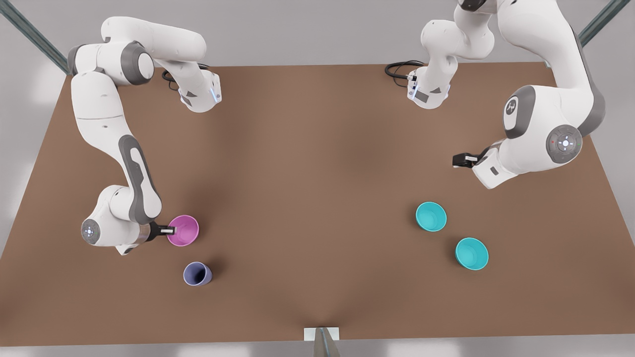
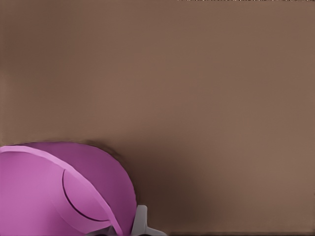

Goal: Stack the blue bowl on the pink bowl

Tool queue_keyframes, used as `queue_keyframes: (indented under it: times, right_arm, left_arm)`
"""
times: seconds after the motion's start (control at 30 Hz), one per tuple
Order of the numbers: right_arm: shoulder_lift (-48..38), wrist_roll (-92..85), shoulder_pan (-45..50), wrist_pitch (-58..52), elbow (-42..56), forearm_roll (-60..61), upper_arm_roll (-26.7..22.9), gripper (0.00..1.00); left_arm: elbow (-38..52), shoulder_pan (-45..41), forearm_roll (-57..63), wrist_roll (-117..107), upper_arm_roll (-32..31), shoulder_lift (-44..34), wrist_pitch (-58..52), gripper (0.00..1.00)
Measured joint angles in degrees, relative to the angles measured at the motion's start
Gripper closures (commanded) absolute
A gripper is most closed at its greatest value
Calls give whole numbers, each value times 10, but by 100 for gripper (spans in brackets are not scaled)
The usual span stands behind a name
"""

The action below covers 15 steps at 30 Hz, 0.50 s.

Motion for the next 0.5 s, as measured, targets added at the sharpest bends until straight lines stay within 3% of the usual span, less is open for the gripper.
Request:
queue_keyframes:
  times: [0.17, 0.3, 0.37, 0.5]
  right_arm:
    - [-109, 1, 34, -36, -101, 30, 41, 79]
    - [-170, 34, 178, 13, -188, 61, 46, 79]
    - [-159, 70, 256, 49, -166, 74, 47, 79]
    - [-50, 175, 385, 114, -7, 87, 44, 79]
  left_arm:
    - [0, 0, 0, 0, 0, 1, 0, 0]
    - [0, 0, -1, 0, 0, 1, 0, 0]
    - [0, 0, -1, 0, 0, 1, 0, 0]
    - [0, 0, -1, 0, 0, 0, 0, 0]
